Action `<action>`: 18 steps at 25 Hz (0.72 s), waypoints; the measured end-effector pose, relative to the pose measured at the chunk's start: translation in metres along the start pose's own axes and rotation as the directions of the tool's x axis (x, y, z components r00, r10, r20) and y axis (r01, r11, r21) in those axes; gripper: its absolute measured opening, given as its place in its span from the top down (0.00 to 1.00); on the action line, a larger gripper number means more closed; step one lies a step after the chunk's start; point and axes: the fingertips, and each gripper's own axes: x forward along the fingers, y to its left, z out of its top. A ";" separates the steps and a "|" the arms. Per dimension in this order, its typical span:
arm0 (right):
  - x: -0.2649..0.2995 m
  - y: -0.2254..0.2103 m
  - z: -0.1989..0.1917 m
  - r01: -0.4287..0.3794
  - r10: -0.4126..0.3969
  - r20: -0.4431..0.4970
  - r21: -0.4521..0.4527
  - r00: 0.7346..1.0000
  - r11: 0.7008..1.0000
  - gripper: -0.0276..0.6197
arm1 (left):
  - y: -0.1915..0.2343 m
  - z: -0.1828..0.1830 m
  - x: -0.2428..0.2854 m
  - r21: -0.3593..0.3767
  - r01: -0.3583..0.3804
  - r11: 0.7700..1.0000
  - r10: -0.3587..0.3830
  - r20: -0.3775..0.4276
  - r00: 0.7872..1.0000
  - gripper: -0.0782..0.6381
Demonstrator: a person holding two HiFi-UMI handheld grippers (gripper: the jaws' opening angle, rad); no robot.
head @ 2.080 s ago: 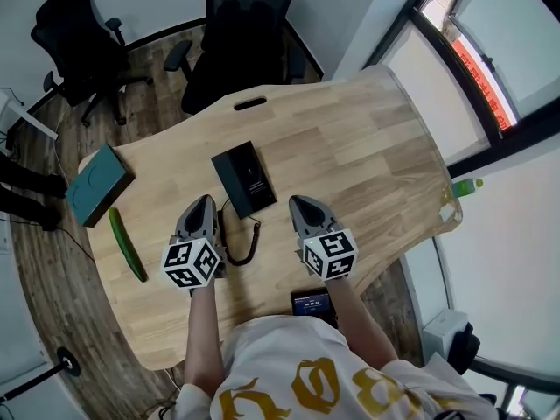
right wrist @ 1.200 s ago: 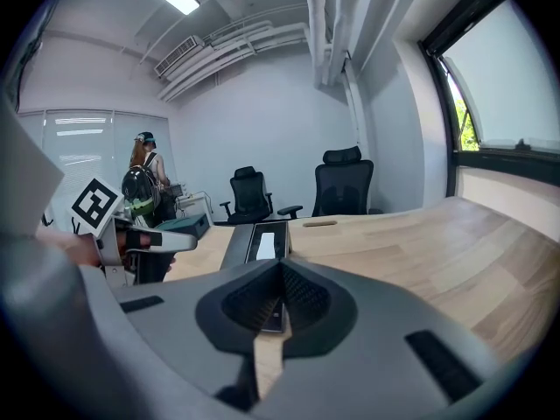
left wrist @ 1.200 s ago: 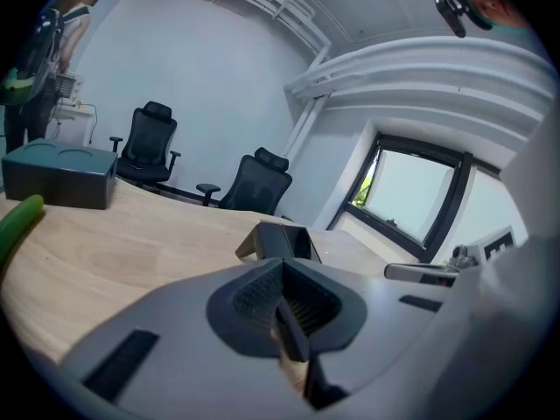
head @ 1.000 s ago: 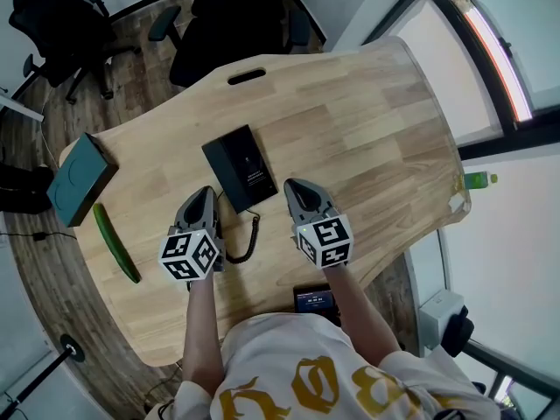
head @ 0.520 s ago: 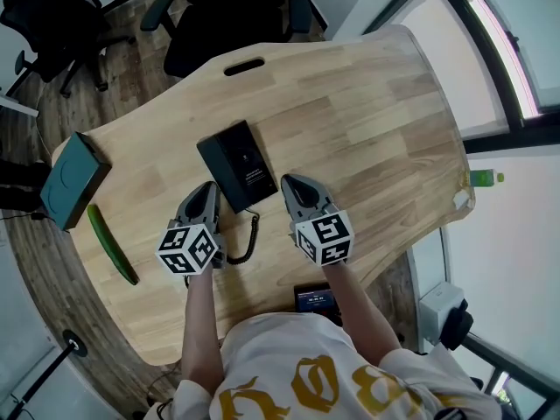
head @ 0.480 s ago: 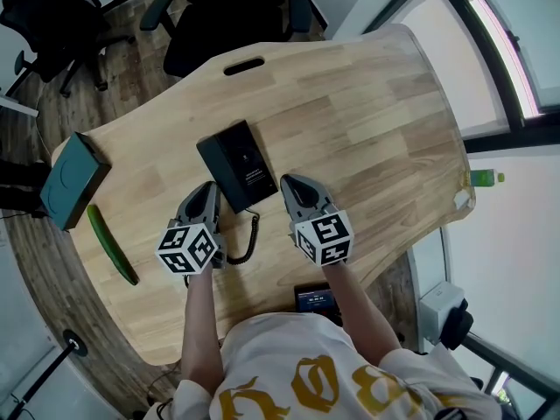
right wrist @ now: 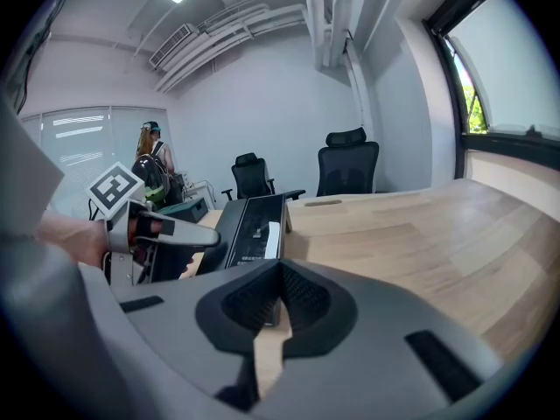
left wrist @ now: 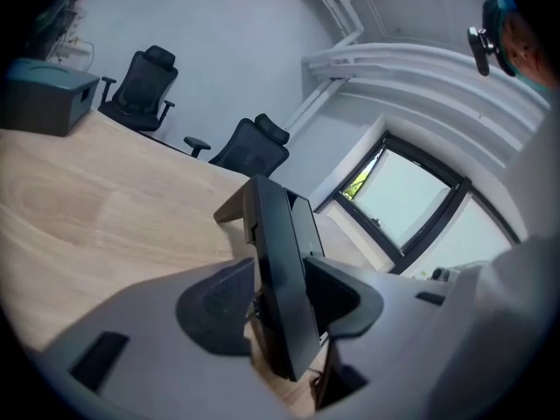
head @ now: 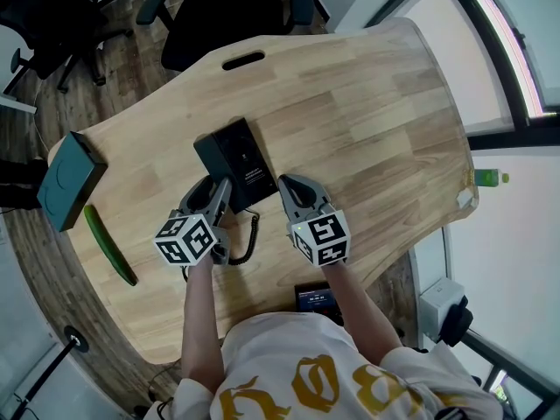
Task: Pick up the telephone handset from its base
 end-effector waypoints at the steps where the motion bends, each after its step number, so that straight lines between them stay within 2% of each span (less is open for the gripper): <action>1: 0.000 0.000 -0.002 -0.001 0.001 -0.006 -0.002 1.000 1.000 0.95 | 0.000 0.000 0.003 -0.006 0.006 1.000 -0.006 -0.007 1.000 0.65; 6: -0.001 0.002 -0.006 -0.007 0.007 -0.019 -0.008 1.000 1.000 0.95 | 0.001 -0.002 0.013 -0.009 0.017 1.000 -0.017 -0.048 0.999 0.65; 12: -0.002 0.003 -0.009 -0.011 0.011 -0.023 -0.014 1.000 1.000 0.95 | -0.001 -0.001 0.013 -0.009 0.048 0.999 -0.048 -0.052 0.998 0.68; 15: -0.005 0.005 -0.008 -0.015 0.014 -0.022 -0.014 1.000 1.000 0.95 | -0.003 0.000 0.008 -0.053 0.083 0.995 -0.086 -0.051 0.995 0.74; 18: -0.008 0.004 -0.009 -0.013 0.012 -0.024 -0.016 1.000 1.000 0.95 | -0.002 -0.002 0.006 -0.081 0.102 0.991 -0.107 -0.059 0.993 0.75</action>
